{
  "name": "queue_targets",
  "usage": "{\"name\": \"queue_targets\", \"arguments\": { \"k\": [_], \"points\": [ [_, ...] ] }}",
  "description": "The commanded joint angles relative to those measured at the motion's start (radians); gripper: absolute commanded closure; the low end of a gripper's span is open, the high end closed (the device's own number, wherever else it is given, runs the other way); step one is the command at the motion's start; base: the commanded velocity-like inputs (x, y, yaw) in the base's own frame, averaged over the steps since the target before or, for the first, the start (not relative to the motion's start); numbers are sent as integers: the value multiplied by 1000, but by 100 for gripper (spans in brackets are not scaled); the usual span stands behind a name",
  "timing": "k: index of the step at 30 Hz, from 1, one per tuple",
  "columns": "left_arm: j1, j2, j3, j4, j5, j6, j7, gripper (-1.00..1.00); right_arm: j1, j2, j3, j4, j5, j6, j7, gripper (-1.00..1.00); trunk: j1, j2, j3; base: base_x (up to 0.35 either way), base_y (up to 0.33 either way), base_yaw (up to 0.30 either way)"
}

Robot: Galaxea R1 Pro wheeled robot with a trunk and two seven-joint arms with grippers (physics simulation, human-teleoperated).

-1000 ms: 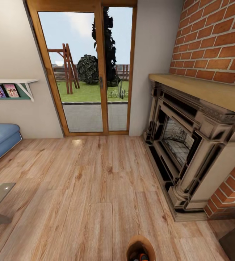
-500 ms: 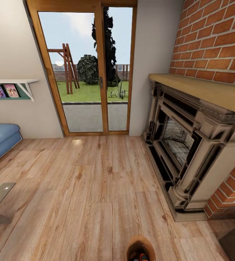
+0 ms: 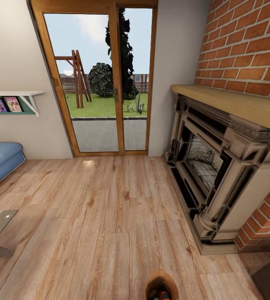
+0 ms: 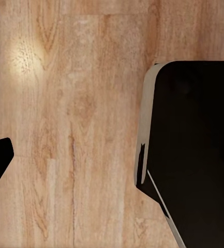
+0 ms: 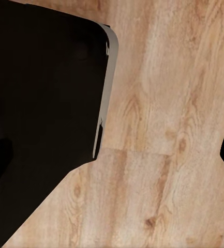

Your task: Put the three can of soda from the living room inside the tash can in the kitchen.

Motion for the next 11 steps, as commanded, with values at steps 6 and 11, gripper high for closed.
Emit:
{"name": "queue_targets", "arguments": {
  "k": [6, 11],
  "points": [
    [0, 0, 0, 0, 0, 0, 0, -100, 0, 0, 0, 0, 0, 0, 0, -100, 0, 0, 0, 0, 0, 0],
    [0, 0, 0, 0, 0, 0, 0, -100, 1, 0, 0, 0, 0, 0, -1, -100, 0, 0, 0, 0, 0, 0]
  ]
}}
